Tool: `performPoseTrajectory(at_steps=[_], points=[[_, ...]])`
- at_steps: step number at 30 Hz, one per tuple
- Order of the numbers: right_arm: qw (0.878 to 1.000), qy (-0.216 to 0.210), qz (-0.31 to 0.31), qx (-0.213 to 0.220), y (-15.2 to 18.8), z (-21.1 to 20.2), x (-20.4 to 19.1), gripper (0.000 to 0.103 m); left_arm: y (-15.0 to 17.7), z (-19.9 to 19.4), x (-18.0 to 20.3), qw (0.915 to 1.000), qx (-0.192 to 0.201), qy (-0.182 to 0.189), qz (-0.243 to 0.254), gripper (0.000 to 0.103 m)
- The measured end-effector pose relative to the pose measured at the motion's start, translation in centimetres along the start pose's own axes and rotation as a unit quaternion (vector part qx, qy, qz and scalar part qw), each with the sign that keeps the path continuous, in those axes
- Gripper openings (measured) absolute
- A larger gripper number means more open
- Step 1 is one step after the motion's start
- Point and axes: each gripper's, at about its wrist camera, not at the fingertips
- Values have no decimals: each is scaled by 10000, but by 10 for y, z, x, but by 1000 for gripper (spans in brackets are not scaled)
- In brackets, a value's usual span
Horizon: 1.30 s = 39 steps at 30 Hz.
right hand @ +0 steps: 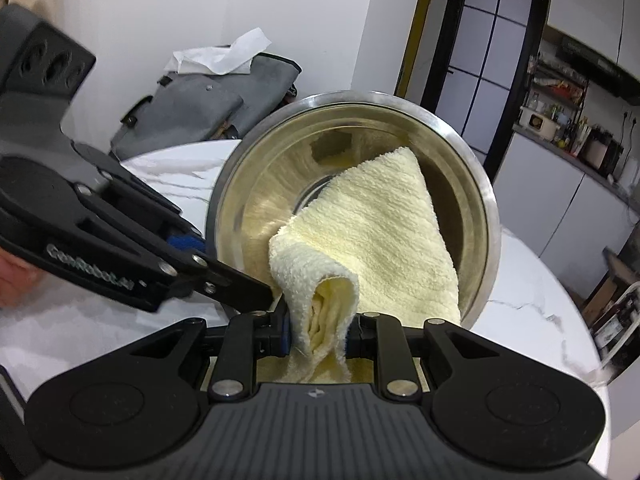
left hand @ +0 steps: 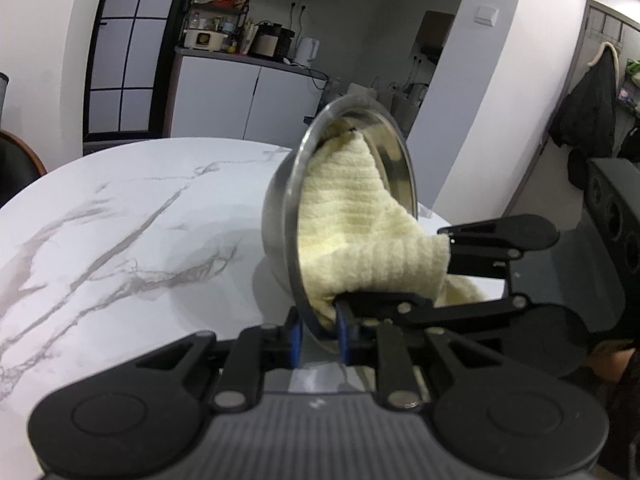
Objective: Clean bowl
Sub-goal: 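Rub the yellow towel around the bowl interior with the right gripper while the left gripper holds it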
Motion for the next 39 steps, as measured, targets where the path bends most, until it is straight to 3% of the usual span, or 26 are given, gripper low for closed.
performPoseTrajectory(at_steps=[5, 8, 12, 25, 34, 36, 39], points=[[9964, 686, -481, 115, 0, -3, -6, 23, 0, -4, 3, 10000, 34, -1, 44, 19], [9951, 847, -467, 203, -3, -4, -3, 23, 1, -4, 3, 10000, 41, 9, 55, 19], [9958, 779, -466, 136, -3, 0, -4, 23, 1, -6, 2, 9999, 91, 16, 44, 19], [9991, -225, 321, -142, -4, 4, 2, 23, 3, 8, 2, 9996, 52, -244, -151, 19], [9989, -233, 390, -128, 1, 0, 4, 23, -1, 3, 3, 9998, 3, -174, 77, 19], [9998, 154, -36, -114, 2, -1, -4, 23, -2, 0, 4, 9997, 27, -200, 154, 19], [9992, 366, -173, -25, 2, -4, -4, 23, -4, -8, 5, 9989, 60, -302, 345, 19]])
Point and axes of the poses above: each gripper's, at about its wrist camera, not at the fingertips, and z roughly the way its jaws point, x to its right, y to its underside, and after that the axes turned 6 degrees about y, right-handed
